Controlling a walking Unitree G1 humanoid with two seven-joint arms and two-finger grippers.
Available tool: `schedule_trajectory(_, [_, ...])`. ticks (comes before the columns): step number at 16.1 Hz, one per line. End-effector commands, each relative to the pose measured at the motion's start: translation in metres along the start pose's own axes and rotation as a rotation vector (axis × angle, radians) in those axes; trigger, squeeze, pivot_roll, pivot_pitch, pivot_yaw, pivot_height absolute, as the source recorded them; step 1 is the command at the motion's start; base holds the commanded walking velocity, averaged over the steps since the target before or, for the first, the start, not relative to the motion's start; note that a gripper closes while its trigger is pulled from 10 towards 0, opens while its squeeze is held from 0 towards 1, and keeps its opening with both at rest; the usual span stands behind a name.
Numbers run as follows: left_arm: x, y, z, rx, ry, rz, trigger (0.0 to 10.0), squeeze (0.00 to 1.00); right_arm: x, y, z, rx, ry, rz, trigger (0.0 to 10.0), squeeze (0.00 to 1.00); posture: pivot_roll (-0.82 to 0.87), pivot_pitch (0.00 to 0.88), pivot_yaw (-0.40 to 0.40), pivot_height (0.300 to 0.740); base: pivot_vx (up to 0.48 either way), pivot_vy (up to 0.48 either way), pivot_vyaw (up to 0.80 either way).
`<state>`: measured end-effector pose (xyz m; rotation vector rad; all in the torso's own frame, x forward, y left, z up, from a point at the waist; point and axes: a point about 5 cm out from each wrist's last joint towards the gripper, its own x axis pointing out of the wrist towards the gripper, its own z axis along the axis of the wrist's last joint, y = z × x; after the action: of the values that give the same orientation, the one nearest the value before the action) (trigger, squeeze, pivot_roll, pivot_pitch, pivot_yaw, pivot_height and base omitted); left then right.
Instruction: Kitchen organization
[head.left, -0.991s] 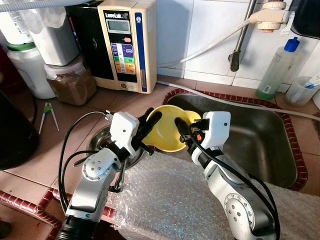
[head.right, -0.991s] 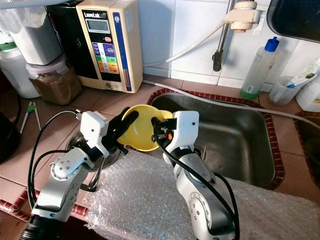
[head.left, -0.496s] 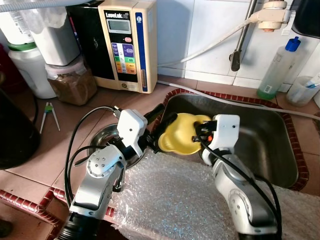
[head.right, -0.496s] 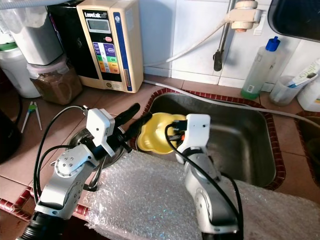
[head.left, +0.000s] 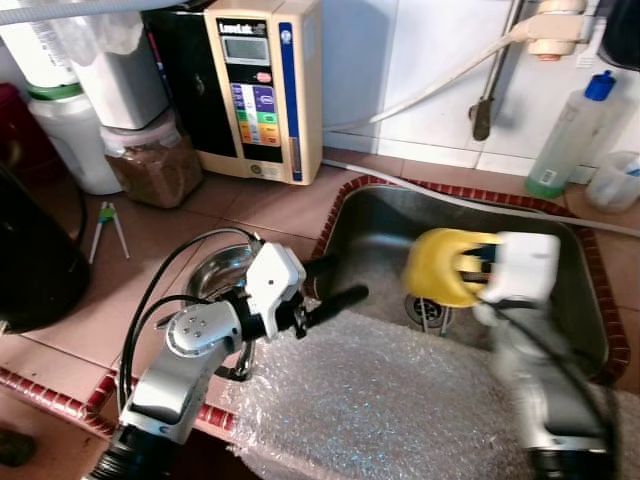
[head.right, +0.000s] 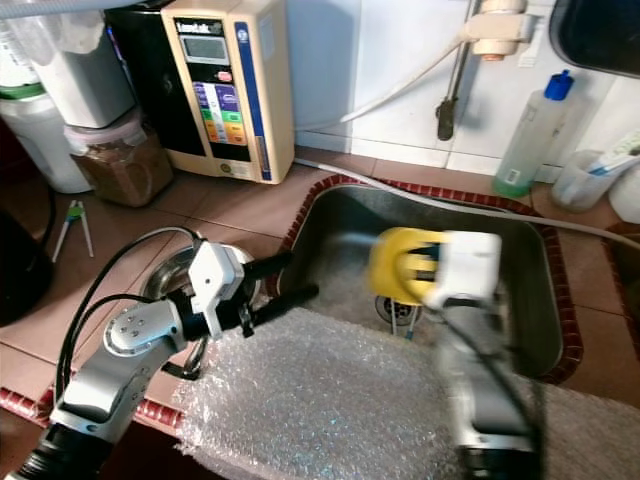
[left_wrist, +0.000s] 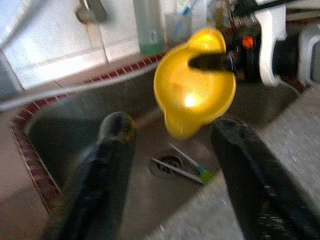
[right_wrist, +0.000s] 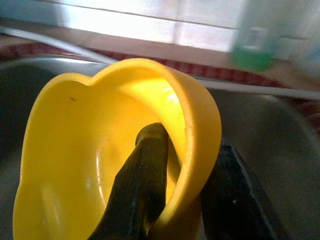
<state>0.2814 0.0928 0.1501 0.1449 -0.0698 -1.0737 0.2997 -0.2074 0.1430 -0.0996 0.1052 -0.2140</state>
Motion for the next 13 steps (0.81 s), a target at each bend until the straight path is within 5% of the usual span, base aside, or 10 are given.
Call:
schedule_trajectory(1, [0.001, 0.0, 0.001, 0.003, 0.024, -0.042, 10.0, 1.0, 0.001, -0.004, 0.003, 0.007, -0.019, -0.021, 0.0, 0.0, -0.04, 0.062, 0.079, 0.74, 0.0, 0.0, 0.0])
schedule_trajectory(5, [0.0, 0.004, 0.001, 0.023, 0.06, -0.064, 10.0, 1.0, 0.005, -0.018, -0.009, -0.023, 0.016, -0.082, 0.0, 0.0, -0.04, 0.068, 0.086, 0.74, 0.0, 0.0, 0.0])
schedule_trajectory(9, [-0.002, 0.003, 0.002, 0.02, 0.066, -0.064, 10.0, 1.0, 0.003, -0.026, -0.026, 0.071, 0.104, -0.145, 0.0, 0.0, -0.03, 0.074, 0.087, 0.74, 0.0, 0.0, 0.0])
schedule_trajectory(10, [-0.002, 0.001, 0.0, 0.026, 0.077, -0.073, 10.0, 1.0, 0.003, -0.029, -0.027, 0.062, 0.099, -0.154, 1.8, 0.49, -0.03, 0.074, 0.085, 0.74, 0.0, 0.0, 0.0])
schedule_trajectory(11, [-0.002, 0.0, 0.0, 0.031, 0.078, -0.076, 10.0, 1.0, 0.003, -0.031, -0.027, 0.079, 0.096, -0.155, 10.0, 1.0, -0.03, 0.076, 0.079, 0.74, 0.0, 0.0, 0.0])
schedule_trajectory(13, [-0.002, 0.0, -0.001, 0.034, 0.078, -0.068, 10.0, 1.0, 0.004, -0.031, -0.025, 0.088, 0.08, -0.152, 10.0, 1.0, -0.03, 0.076, 0.078, 0.74, 0.0, 0.0, 0.0])
